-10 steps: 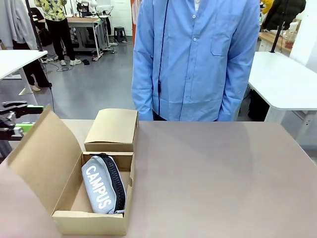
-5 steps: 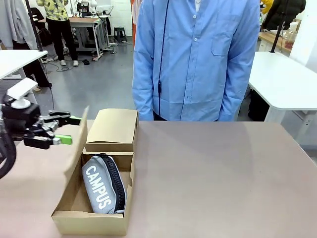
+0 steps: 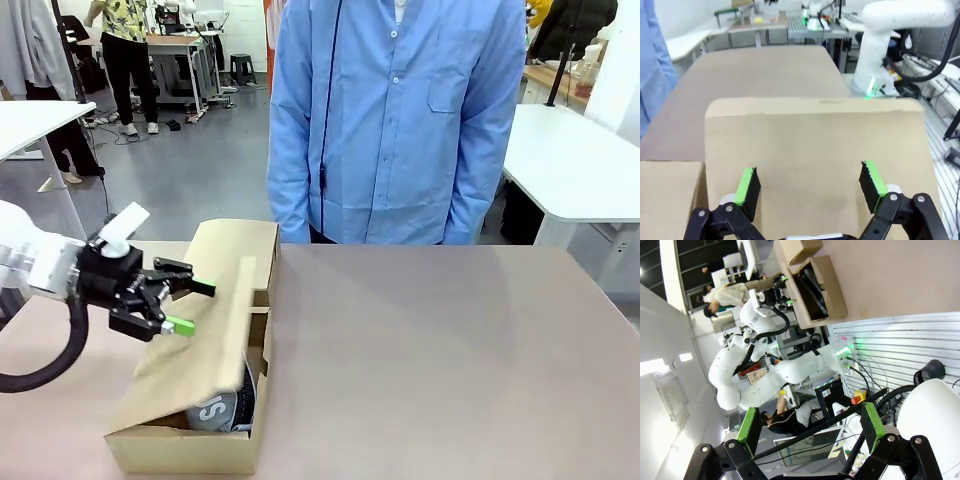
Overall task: Place items inside the box.
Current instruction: Close the lid of the Mailer Box closest to the robot.
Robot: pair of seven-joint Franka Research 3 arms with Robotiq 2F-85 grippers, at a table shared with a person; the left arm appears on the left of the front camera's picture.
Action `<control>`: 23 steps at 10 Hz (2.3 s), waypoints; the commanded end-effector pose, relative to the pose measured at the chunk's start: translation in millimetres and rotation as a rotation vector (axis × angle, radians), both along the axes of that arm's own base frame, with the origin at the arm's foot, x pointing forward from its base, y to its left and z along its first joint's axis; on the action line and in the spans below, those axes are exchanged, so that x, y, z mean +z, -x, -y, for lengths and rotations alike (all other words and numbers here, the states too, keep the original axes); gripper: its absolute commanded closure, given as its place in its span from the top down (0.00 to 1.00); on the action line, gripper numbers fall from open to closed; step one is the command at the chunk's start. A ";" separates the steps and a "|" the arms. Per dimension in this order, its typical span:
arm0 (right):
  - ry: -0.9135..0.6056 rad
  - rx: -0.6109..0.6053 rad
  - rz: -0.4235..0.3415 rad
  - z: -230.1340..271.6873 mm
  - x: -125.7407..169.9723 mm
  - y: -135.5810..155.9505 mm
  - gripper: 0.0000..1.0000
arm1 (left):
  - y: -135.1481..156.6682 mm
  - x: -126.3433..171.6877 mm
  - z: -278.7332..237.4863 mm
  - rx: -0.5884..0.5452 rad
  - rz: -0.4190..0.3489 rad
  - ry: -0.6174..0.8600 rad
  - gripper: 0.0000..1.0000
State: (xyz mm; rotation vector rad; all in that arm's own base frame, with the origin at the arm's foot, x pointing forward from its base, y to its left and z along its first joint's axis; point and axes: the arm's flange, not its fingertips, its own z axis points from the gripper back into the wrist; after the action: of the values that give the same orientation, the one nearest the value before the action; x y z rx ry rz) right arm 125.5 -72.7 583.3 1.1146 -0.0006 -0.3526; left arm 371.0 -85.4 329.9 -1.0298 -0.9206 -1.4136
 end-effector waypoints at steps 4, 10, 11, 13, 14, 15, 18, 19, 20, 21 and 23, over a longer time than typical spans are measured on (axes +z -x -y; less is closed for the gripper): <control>-0.003 0.013 0.022 0.7 3.6 5.0 1.00 | 126.7 -39.9 15.4 -0.024 0.059 -0.103 1.00; -0.003 0.013 0.022 0.7 3.6 5.0 1.00 | 117.8 59.5 -67.2 0.086 -0.077 0.153 1.00; -0.003 0.013 0.022 0.7 3.6 5.0 1.00 | 113.7 72.0 -97.1 0.120 -0.177 0.189 1.00; -0.003 0.013 0.022 0.7 3.6 5.0 1.00 | 91.5 70.5 -163.5 0.227 -0.557 0.173 1.00; -0.003 0.013 0.022 0.7 3.6 5.0 1.00 | 80.1 60.4 -187.4 0.297 -0.735 0.131 1.00; -0.003 0.013 0.022 0.7 3.6 5.0 1.00 | 72.6 53.2 -201.2 0.316 -0.829 0.177 1.00; -0.003 0.013 0.022 0.7 3.6 5.0 1.00 | 84.1 56.1 -206.2 0.303 -0.683 0.138 1.00; -0.003 0.013 0.022 0.7 3.6 5.0 1.00 | 84.1 56.1 -206.2 0.303 -0.683 0.138 1.00; -0.003 0.013 0.022 0.7 3.6 5.0 1.00 | 84.1 56.1 -206.2 0.303 -0.683 0.138 1.00; -0.003 0.013 0.022 0.7 3.6 5.0 1.00 | 84.1 56.1 -206.2 0.303 -0.683 0.138 1.00; -0.003 0.013 0.022 0.7 3.6 5.0 1.00 | 84.1 56.1 -206.2 0.303 -0.683 0.138 1.00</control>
State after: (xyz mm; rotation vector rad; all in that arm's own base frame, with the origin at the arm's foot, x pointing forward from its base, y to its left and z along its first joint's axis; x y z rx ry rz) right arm 125.6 -73.1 583.0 1.1143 -0.0014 -0.3543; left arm 290.4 120.0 388.3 -1.2866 -0.6097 -0.6701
